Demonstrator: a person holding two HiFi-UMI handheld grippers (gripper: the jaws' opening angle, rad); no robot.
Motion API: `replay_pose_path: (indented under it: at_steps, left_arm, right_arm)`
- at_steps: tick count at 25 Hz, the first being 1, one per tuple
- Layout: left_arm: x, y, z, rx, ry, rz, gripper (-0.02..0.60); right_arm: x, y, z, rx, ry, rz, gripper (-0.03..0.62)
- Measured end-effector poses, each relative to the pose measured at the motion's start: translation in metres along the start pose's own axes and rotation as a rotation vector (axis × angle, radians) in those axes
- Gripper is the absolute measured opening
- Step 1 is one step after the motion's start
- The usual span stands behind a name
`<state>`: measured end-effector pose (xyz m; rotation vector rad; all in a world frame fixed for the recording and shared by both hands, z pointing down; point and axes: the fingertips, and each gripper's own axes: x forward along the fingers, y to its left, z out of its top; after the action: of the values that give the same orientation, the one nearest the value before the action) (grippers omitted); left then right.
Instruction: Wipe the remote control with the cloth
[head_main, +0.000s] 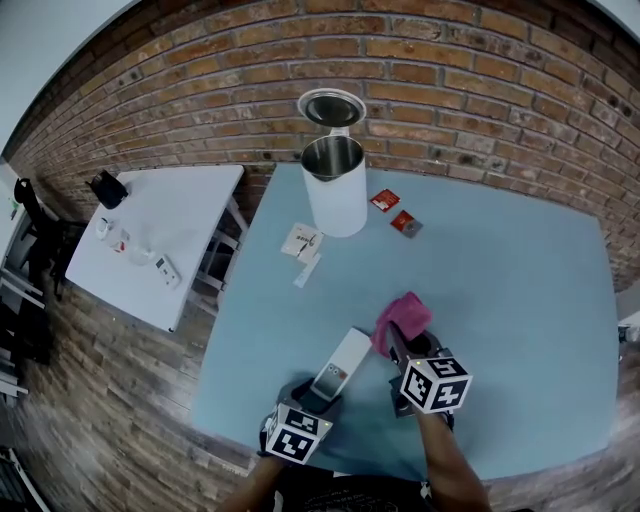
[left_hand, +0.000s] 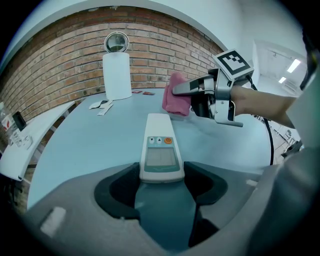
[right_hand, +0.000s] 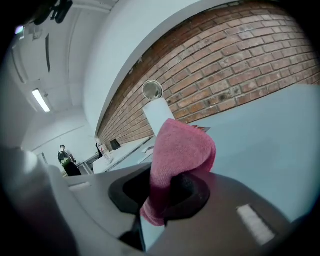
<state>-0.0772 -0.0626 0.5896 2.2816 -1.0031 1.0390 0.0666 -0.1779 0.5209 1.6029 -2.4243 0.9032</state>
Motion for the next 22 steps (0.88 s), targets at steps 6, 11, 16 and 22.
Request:
replay_pose_path:
  at_steps: [6,11,16,22]
  left_arm:
    - [0.001,0.0,-0.001,-0.007,0.008,0.008,0.278]
    - [0.0,0.001,0.0,-0.003,0.001,0.012,0.278]
    - [0.0,0.001,0.0,-0.003,0.002,0.009,0.279]
    - [0.003,0.002,0.0,0.001,-0.001,0.007,0.279]
  right_arm:
    - [-0.005,0.006,-0.02,-0.03,0.063,0.009,0.067]
    - [-0.009,0.015,-0.028,-0.032,0.075,0.031,0.067]
    - [-0.015,0.022,-0.034,-0.025,0.077,0.051,0.067]
    - [-0.02,0.034,-0.045,-0.028,0.096,0.092,0.067]
